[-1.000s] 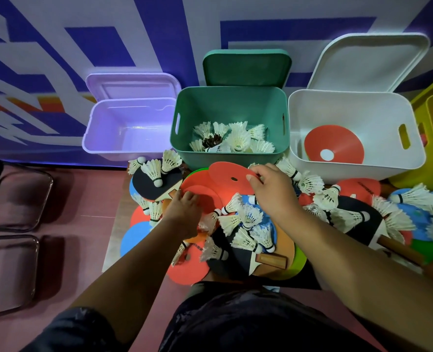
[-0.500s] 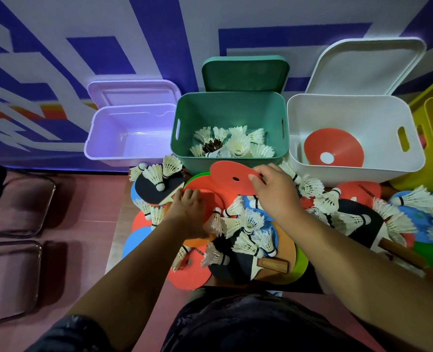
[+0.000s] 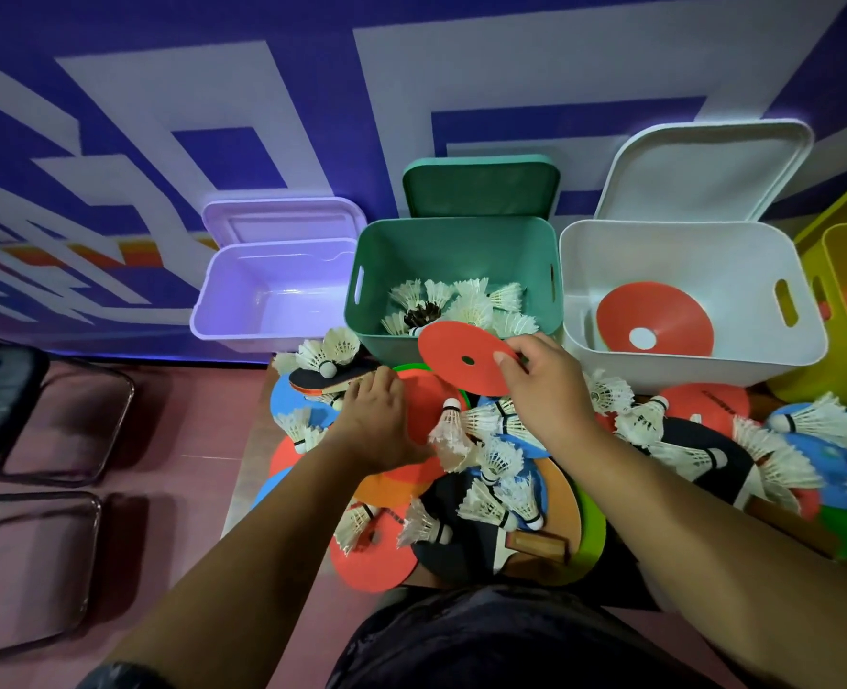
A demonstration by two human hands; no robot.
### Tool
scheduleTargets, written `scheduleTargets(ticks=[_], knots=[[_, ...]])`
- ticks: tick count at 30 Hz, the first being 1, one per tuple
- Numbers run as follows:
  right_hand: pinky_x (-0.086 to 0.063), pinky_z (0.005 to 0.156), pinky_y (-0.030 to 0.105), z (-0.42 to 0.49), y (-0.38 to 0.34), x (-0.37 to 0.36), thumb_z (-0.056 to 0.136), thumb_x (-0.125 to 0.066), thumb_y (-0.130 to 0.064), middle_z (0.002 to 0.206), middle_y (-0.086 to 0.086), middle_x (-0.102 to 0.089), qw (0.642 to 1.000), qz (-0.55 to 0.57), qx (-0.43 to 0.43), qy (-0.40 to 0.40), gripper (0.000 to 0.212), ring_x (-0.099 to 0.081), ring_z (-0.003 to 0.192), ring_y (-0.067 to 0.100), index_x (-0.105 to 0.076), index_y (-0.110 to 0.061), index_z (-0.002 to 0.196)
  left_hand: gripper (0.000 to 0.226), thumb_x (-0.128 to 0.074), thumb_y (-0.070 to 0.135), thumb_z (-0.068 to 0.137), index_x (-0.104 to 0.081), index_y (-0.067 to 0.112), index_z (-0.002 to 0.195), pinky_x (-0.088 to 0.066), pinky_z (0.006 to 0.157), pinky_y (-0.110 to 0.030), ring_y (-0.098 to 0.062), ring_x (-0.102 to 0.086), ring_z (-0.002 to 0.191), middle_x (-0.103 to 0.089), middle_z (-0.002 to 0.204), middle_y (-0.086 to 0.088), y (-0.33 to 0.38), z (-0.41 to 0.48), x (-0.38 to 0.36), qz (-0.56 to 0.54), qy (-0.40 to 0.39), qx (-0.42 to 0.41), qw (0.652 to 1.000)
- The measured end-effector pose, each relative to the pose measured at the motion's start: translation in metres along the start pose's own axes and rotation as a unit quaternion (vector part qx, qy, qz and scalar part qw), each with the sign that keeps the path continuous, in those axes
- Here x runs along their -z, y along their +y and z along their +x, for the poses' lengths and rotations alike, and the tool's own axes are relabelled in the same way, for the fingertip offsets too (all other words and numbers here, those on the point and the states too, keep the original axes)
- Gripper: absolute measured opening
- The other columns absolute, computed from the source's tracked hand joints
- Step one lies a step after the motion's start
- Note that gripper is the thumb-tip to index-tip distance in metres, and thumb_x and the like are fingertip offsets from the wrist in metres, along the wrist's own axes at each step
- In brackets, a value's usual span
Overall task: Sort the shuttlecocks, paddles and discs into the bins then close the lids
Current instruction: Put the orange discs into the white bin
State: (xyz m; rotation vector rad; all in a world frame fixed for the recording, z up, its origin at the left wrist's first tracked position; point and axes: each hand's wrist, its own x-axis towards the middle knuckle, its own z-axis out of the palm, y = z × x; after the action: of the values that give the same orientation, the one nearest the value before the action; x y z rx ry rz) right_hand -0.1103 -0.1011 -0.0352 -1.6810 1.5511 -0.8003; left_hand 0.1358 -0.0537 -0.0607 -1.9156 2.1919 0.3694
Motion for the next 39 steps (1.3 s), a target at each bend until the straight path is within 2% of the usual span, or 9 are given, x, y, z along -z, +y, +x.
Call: scheduleTargets(ticks=[7,15,19,24,27,30,34,37,39], knots=[[-0.054,0.08,0.034,0.0,0.001,0.005,0.105,-0.061,-0.028,0.1,-0.009,-0.062,1.0,0.007,0.005,-0.009,0.013,-0.061,0.089,0.01,-0.072,-0.022,0.101,0.107,-0.054,0.092,0.051,-0.05,0.011,0.12,-0.039,0.11,-0.049,-0.03,-0.045,0.114,-0.044,0.122,-0.006,0.005,-0.001,-0.004,-0.079,0.02,0.0,0.997],[-0.052,0.08,0.034,0.001,-0.004,0.016,0.104,-0.062,-0.03,0.098,-0.012,-0.061,0.999,0.02,0.014,0.024,0.013,-0.06,0.089,0.003,-0.071,-0.023,0.098,0.097,-0.072,0.09,0.043,-0.041,0.019,0.102,-0.047,0.091,-0.04,-0.023,-0.045,0.101,-0.042,0.113,-0.001,0.001,-0.007,0.002,-0.213,0.05,0.013,0.976],[-0.047,0.075,0.028,0.006,-0.009,0.026,0.105,-0.06,-0.031,0.099,-0.009,-0.06,0.998,0.029,0.026,0.05,0.014,-0.058,0.088,0.001,-0.07,-0.022,0.1,0.079,-0.091,0.068,0.052,-0.042,0.022,0.094,-0.045,0.084,-0.032,-0.018,-0.047,0.1,-0.041,0.112,0.003,0.011,-0.016,0.019,-0.305,0.028,0.025,0.952],[-0.045,0.077,0.024,0.013,-0.015,0.039,0.105,-0.06,-0.031,0.103,-0.008,-0.061,0.995,0.046,0.038,0.08,0.014,-0.056,0.094,-0.004,-0.071,-0.023,0.105,0.072,-0.08,0.074,0.06,-0.05,0.023,0.101,-0.054,0.082,-0.035,-0.015,-0.057,0.098,-0.048,0.112,0.004,0.02,-0.022,0.034,-0.394,0.017,0.075,0.916],[-0.047,0.08,0.028,0.015,-0.018,0.045,0.105,-0.06,-0.03,0.105,-0.007,-0.063,0.994,0.061,0.041,0.085,0.013,-0.056,0.092,0.001,-0.071,-0.023,0.106,0.055,-0.081,0.059,0.08,-0.055,0.02,0.107,-0.052,0.071,-0.035,-0.014,-0.06,0.082,-0.06,0.101,0.001,0.021,-0.027,0.043,-0.467,0.028,0.118,0.876],[-0.046,0.079,0.031,0.015,-0.018,0.047,0.105,-0.06,-0.031,0.105,-0.006,-0.064,0.994,0.066,0.039,0.078,0.014,-0.059,0.094,0.008,-0.071,-0.023,0.107,0.052,-0.074,0.054,0.086,-0.06,0.011,0.112,-0.049,0.073,-0.033,-0.013,-0.062,0.078,-0.066,0.094,-0.002,0.024,-0.034,0.054,-0.574,0.036,0.14,0.806],[-0.048,0.075,0.031,0.011,-0.023,0.05,0.106,-0.059,-0.036,0.104,-0.01,-0.071,0.99,0.127,0.014,0.055,0.014,-0.065,0.096,0.012,-0.07,-0.027,0.107,0.051,-0.065,0.056,0.091,-0.065,0.013,0.119,-0.059,0.092,-0.057,-0.038,-0.076,0.099,-0.078,0.109,-0.018,0.026,-0.034,0.06,-0.75,0.073,0.215,0.621],[-0.051,0.076,0.034,0.009,-0.03,0.052,0.107,-0.059,-0.035,0.096,-0.012,-0.072,0.984,0.175,-0.006,0.007,0.012,-0.066,0.09,0.015,-0.069,-0.029,0.104,0.036,-0.054,0.042,0.105,-0.062,0.017,0.129,-0.062,0.081,-0.056,-0.032,-0.078,0.098,-0.079,0.11,-0.012,0.031,-0.034,0.069,-0.834,0.115,0.235,0.487],[-0.047,0.07,0.032,0.009,-0.034,0.052,0.107,-0.058,-0.034,0.08,-0.017,-0.068,0.978,0.203,-0.026,-0.023,0.015,-0.061,0.075,0.014,-0.068,-0.027,0.098,0.038,-0.05,0.039,0.107,-0.058,0.014,0.133,-0.062,0.079,-0.062,-0.031,-0.075,0.101,-0.076,0.112,-0.011,0.034,-0.033,0.073,-0.86,0.118,0.226,0.442]])
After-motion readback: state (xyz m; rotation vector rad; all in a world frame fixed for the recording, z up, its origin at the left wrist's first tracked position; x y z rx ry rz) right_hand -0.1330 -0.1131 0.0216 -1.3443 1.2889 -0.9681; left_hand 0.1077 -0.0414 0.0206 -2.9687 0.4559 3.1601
